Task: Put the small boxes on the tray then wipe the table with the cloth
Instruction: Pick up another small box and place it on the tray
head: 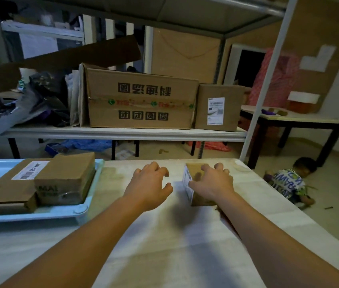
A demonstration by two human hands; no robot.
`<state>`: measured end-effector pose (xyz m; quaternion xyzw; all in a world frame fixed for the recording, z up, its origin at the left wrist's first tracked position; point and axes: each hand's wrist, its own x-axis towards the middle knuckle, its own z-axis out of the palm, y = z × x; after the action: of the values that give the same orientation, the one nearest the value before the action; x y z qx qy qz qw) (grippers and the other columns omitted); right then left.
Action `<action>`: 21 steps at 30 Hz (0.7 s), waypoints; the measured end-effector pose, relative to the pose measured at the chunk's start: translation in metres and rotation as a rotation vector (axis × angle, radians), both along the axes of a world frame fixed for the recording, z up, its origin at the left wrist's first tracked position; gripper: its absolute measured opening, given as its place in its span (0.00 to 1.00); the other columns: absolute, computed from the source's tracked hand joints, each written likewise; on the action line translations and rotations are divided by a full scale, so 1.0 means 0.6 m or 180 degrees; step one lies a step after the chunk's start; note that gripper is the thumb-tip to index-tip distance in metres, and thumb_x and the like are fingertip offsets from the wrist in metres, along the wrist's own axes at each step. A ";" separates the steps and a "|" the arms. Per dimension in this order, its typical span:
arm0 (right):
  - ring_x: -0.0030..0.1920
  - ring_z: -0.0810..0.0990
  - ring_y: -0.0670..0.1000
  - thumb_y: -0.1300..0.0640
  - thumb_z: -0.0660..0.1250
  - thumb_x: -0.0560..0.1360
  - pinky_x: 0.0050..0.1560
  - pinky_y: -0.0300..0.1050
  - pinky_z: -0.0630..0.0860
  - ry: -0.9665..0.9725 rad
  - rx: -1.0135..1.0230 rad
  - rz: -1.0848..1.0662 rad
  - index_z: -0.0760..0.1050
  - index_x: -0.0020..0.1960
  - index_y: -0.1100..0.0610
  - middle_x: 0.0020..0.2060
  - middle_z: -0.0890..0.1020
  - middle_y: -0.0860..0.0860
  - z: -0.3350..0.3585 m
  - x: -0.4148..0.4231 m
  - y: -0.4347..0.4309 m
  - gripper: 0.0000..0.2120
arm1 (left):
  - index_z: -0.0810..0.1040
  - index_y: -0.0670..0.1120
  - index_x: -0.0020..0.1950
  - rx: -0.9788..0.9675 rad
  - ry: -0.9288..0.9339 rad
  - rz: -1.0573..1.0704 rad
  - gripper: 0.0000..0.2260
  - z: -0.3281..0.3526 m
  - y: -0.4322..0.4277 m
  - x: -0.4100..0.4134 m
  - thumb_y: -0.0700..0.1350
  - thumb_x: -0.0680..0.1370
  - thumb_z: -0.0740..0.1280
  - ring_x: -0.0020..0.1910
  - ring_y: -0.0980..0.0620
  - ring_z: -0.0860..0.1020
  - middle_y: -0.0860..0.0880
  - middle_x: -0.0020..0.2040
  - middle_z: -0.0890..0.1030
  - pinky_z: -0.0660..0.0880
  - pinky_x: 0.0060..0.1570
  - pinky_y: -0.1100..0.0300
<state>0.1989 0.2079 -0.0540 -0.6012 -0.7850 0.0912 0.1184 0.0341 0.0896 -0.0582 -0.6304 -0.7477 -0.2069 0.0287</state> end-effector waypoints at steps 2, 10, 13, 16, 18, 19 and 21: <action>0.66 0.73 0.65 0.34 0.69 0.67 0.64 0.58 0.72 0.0136 -0.0278 -0.0109 0.71 0.72 0.50 0.65 0.71 0.58 -0.008 0.006 0.004 0.38 | 0.73 0.52 0.70 -0.0047 -0.0052 -0.0008 0.20 -0.008 0.007 0.002 0.57 0.80 0.61 0.66 0.47 0.72 0.49 0.68 0.74 0.65 0.67 0.51; 0.49 0.82 0.55 0.42 0.69 0.69 0.50 0.53 0.83 0.2102 -0.0980 0.0101 0.81 0.55 0.53 0.56 0.84 0.55 0.020 -0.040 -0.023 0.20 | 0.70 0.55 0.73 0.0083 -0.0250 0.0198 0.22 -0.006 -0.026 -0.038 0.57 0.79 0.63 0.64 0.48 0.74 0.50 0.69 0.74 0.71 0.63 0.51; 0.54 0.82 0.60 0.42 0.67 0.73 0.56 0.57 0.81 0.3274 -0.2098 -0.0020 0.80 0.53 0.53 0.54 0.85 0.58 0.052 -0.073 -0.050 0.17 | 0.68 0.56 0.72 0.0459 -0.0645 0.0281 0.21 0.002 -0.060 -0.073 0.55 0.79 0.64 0.61 0.48 0.76 0.50 0.66 0.75 0.76 0.59 0.49; 0.54 0.82 0.61 0.37 0.66 0.72 0.53 0.54 0.79 0.3583 -0.2568 -0.0111 0.80 0.52 0.54 0.51 0.86 0.60 0.064 -0.106 -0.070 0.22 | 0.70 0.55 0.68 0.0852 -0.1033 0.0438 0.16 0.017 -0.103 -0.114 0.52 0.80 0.64 0.60 0.49 0.76 0.51 0.64 0.74 0.77 0.57 0.48; 0.54 0.82 0.61 0.34 0.66 0.71 0.47 0.52 0.78 0.3568 -0.2637 -0.0110 0.81 0.52 0.55 0.52 0.86 0.60 0.064 -0.132 -0.084 0.25 | 0.71 0.55 0.67 0.0976 -0.1170 0.0547 0.16 0.025 -0.134 -0.141 0.52 0.80 0.64 0.60 0.50 0.75 0.51 0.64 0.73 0.77 0.58 0.47; 0.55 0.82 0.61 0.33 0.66 0.70 0.46 0.51 0.77 0.3512 -0.2669 -0.0078 0.82 0.53 0.55 0.53 0.86 0.61 0.065 -0.147 -0.092 0.27 | 0.71 0.55 0.67 0.1019 -0.1232 0.0584 0.16 0.028 -0.150 -0.155 0.53 0.80 0.64 0.60 0.50 0.75 0.51 0.64 0.72 0.76 0.58 0.47; 0.57 0.83 0.62 0.32 0.67 0.69 0.50 0.53 0.79 0.3391 -0.2725 0.0070 0.83 0.57 0.56 0.54 0.87 0.61 0.065 -0.177 -0.111 0.31 | 0.70 0.56 0.66 0.1136 -0.1321 0.0644 0.16 0.033 -0.179 -0.181 0.55 0.79 0.65 0.59 0.51 0.75 0.52 0.62 0.72 0.77 0.58 0.47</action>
<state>0.0925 0.1414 -0.0148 -0.4600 -0.5205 0.6783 0.2395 -0.0742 -0.0177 -0.0383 -0.4818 -0.7483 -0.4558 0.0061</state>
